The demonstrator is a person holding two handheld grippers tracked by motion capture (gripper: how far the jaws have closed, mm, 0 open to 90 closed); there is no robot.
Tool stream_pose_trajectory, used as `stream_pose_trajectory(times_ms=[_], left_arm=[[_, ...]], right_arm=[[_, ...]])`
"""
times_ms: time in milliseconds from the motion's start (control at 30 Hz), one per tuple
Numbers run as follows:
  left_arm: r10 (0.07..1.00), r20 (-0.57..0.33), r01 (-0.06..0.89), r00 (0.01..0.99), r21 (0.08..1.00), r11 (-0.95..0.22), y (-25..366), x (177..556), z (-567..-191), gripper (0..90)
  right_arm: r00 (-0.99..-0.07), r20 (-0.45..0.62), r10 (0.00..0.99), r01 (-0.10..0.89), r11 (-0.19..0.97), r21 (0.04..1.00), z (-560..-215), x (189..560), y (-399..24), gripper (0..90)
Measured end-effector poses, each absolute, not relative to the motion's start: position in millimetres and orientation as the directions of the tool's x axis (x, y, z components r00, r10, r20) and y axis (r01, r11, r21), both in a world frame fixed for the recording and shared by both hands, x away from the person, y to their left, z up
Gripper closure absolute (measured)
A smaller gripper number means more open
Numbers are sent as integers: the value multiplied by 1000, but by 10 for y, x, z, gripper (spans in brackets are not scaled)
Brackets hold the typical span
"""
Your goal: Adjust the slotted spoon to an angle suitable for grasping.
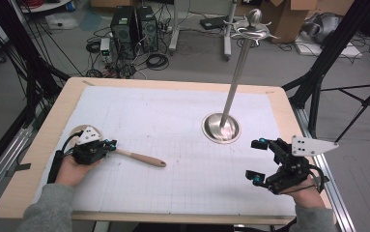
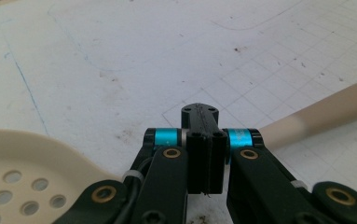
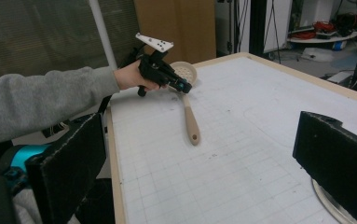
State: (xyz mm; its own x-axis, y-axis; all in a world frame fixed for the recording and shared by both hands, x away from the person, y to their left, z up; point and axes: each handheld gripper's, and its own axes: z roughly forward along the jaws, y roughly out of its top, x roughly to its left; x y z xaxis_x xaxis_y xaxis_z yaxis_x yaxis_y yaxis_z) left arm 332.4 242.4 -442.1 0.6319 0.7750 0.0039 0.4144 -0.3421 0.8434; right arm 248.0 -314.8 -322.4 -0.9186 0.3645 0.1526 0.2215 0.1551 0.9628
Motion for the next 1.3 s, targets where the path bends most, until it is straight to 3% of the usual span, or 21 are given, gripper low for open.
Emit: stream_pose_trajectory(times_ms=[500,1300], left_arm=[[788,89,430,609,798,-422,2378,3332,-4472,896],[818,91,490,568,761,-426,2687,2663,-4416,896]], right_arm=[[-915,163,370,237,162,958,-3244,2500,-3133,17],[-929,169,329,227,147,963,-3221,2698,-2966,17]])
